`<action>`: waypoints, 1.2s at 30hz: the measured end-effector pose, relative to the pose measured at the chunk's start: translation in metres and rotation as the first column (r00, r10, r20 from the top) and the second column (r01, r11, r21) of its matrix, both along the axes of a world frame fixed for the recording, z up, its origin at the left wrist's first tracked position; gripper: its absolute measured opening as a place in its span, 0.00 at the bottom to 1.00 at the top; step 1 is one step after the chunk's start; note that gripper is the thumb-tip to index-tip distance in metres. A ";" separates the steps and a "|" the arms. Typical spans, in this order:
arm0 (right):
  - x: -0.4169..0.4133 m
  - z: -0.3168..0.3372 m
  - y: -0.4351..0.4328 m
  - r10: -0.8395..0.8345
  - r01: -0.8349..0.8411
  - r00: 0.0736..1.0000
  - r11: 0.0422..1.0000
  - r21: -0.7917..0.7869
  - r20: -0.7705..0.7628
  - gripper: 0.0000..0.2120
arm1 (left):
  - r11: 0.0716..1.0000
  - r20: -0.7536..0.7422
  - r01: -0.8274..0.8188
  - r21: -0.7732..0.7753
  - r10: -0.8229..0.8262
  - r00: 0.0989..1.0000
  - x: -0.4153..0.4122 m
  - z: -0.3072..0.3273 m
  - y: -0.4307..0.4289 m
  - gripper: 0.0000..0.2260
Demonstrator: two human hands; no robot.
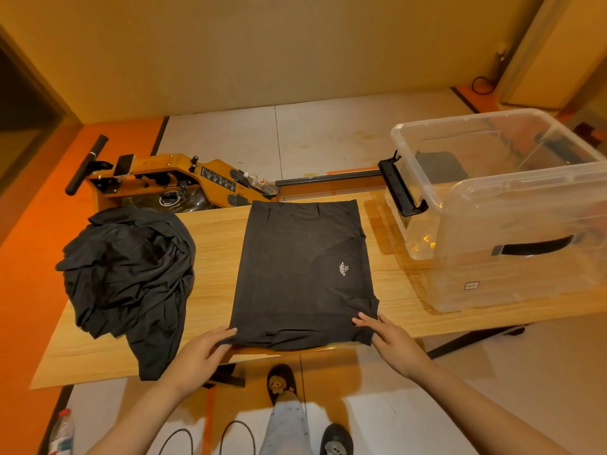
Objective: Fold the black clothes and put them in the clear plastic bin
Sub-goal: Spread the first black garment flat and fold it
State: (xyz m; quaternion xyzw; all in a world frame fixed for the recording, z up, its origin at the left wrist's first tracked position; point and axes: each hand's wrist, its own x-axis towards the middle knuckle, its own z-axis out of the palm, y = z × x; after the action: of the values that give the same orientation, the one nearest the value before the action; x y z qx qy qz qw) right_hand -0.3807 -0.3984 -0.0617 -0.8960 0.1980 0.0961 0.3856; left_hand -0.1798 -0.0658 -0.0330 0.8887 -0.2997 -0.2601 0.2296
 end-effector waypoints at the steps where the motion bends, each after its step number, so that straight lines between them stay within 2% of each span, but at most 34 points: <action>1: 0.002 0.004 -0.002 -0.066 0.066 0.998 0.994 0.091 0.007 0.19 | 0.999 -0.040 -0.037 -0.018 0.036 0.999 0.000 0.005 -0.003 0.15; 3: 0.004 0.012 -0.006 -0.183 0.168 0.982 0.960 0.224 0.048 0.18 | 0.990 -0.133 -0.125 -0.067 0.115 0.984 0.002 0.011 -0.008 0.10; 5: 0.005 0.021 -0.010 -0.240 0.213 0.969 0.935 0.284 0.064 0.16 | 0.961 -0.193 -0.242 -0.136 0.214 0.958 0.007 0.017 -0.013 0.09; 9: 0.003 0.031 -0.015 -0.284 0.241 0.955 0.908 0.342 0.082 0.14 | 0.876 -0.203 -0.377 -0.299 0.328 0.923 0.002 0.033 -0.028 0.17; 14: -0.005 0.033 -0.018 -0.320 0.265 0.944 0.879 0.395 0.079 0.13 | 0.863 -0.187 -0.377 -0.337 0.331 0.925 -0.017 0.045 -0.036 0.16; 23: -0.020 0.039 -0.016 -0.398 0.345 0.917 0.785 0.515 -0.008 0.14 | 0.918 -0.209 -0.289 -0.271 0.236 0.949 -0.021 0.035 -0.029 0.10; 31: 0.018 0.057 -0.024 -0.446 0.377 0.895 0.751 0.542 -0.003 0.14 | 0.895 -0.242 -0.324 -0.307 0.256 0.936 0.007 0.048 -0.061 0.10; 36: 0.050 0.071 -0.036 -0.533 0.420 0.846 0.695 0.584 0.026 0.13 | 0.869 -0.265 -0.342 -0.359 0.256 0.930 0.045 0.056 -0.088 0.11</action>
State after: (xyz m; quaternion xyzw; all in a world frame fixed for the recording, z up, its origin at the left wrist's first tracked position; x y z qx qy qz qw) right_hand -0.3303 -0.4345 0.0097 -0.6657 0.3492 -0.0416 0.6581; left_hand -0.1351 -0.1539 0.0228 0.8263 -0.1787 -0.2465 0.4738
